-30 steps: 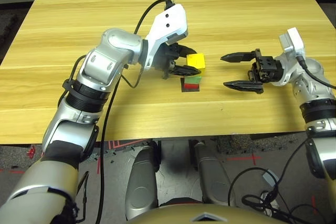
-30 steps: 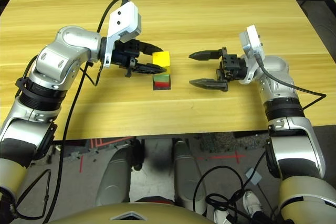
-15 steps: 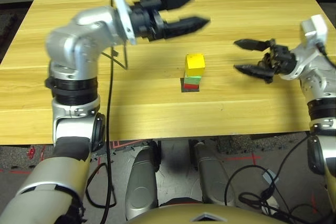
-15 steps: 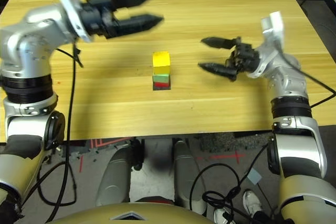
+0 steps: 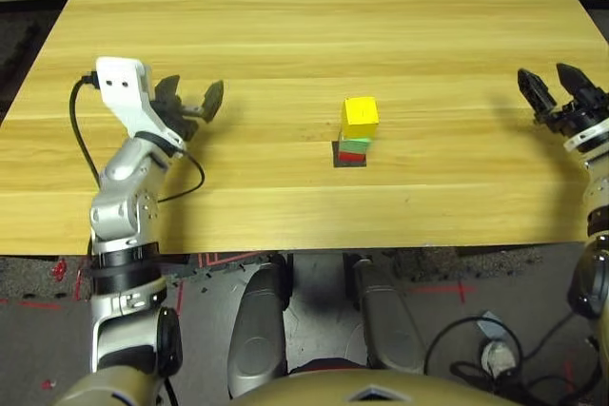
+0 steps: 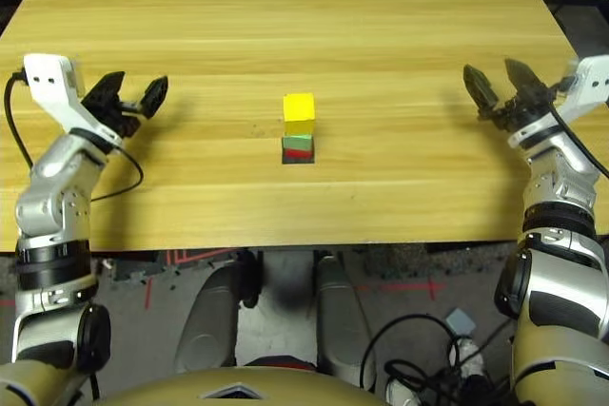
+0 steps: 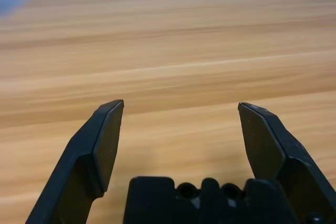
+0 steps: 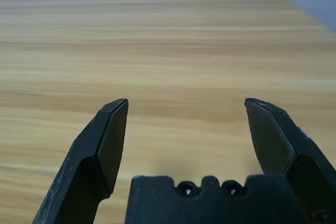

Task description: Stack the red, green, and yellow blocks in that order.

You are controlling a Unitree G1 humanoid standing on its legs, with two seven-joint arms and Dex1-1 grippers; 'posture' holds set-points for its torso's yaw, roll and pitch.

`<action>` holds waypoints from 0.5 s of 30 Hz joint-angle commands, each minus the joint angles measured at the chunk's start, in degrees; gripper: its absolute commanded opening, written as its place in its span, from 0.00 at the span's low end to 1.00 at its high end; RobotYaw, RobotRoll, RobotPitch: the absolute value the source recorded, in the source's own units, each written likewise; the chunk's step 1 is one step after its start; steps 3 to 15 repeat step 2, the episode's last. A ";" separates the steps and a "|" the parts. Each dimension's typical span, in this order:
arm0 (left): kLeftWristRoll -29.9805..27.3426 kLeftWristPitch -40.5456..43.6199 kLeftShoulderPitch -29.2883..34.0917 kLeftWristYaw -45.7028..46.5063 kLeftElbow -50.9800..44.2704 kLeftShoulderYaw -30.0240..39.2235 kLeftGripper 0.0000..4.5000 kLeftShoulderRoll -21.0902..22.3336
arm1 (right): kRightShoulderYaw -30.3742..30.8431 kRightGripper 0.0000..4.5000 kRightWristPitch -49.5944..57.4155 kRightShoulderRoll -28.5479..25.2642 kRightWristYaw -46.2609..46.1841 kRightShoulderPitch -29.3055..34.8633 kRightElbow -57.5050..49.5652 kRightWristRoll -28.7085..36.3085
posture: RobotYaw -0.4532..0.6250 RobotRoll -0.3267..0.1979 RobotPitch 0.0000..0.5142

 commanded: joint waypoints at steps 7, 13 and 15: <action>1.40 -6.03 2.35 2.72 2.95 0.91 0.99 -0.24 | -1.55 1.00 -2.28 -0.56 -2.58 1.62 2.36 -1.58 | 0.46 0.49 0.52; 1.40 -6.03 2.35 2.72 2.95 0.91 0.99 -0.24 | -1.55 1.00 -2.28 -0.56 -2.58 1.62 2.36 -1.58 | 0.46 0.49 0.52; 1.40 -6.03 2.35 2.72 2.95 0.91 0.99 -0.24 | -1.55 1.00 -2.28 -0.56 -2.58 1.62 2.36 -1.58 | 0.46 0.49 0.52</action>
